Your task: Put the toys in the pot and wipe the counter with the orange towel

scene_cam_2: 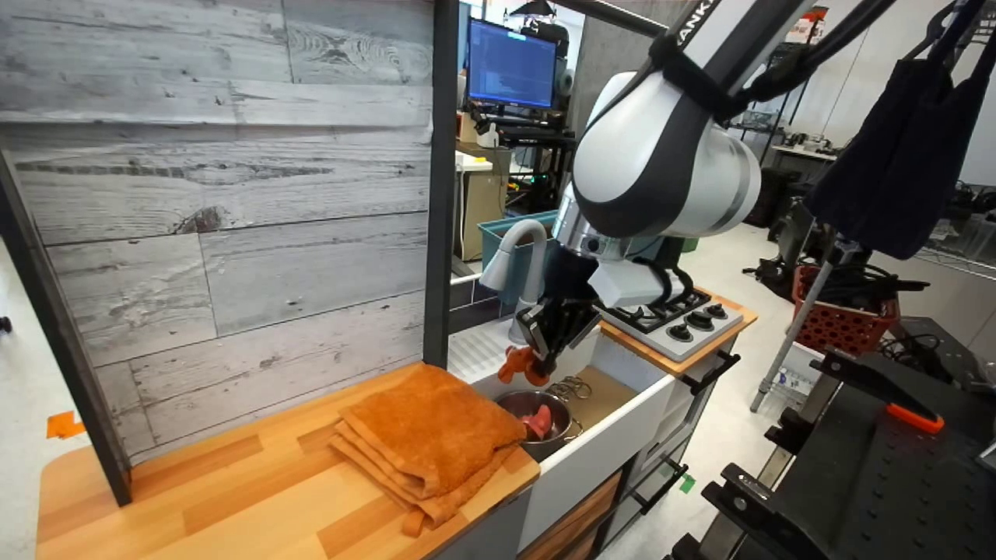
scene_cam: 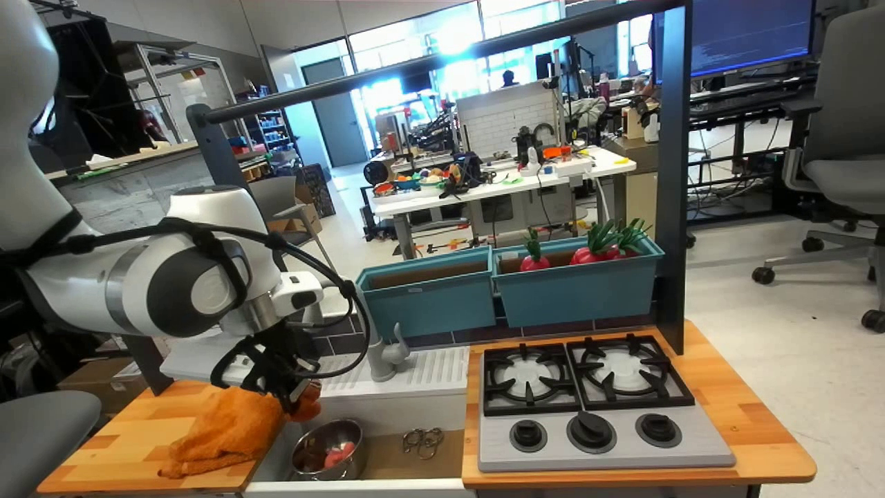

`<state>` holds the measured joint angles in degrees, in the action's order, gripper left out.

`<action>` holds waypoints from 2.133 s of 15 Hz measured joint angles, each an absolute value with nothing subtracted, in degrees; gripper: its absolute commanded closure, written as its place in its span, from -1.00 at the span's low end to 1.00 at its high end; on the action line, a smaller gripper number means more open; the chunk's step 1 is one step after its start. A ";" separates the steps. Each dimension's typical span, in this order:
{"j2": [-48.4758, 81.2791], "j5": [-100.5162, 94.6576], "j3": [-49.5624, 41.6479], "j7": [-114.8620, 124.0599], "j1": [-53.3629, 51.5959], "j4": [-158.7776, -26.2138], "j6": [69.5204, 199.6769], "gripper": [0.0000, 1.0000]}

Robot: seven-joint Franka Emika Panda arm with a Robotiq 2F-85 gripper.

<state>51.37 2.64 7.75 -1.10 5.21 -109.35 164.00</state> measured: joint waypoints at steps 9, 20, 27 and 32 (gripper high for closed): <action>55.20 2.66 2.42 2.11 0.29 -105.09 163.46 -1.00; 48.71 1.55 -3.58 3.52 -3.80 -112.20 163.46 -1.00; 44.30 1.56 -2.81 2.20 -1.52 -116.83 172.17 -1.00; 32.16 1.38 1.22 -1.20 2.89 -128.72 183.91 -1.00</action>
<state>32.16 1.38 1.22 -1.20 2.89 -128.72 183.91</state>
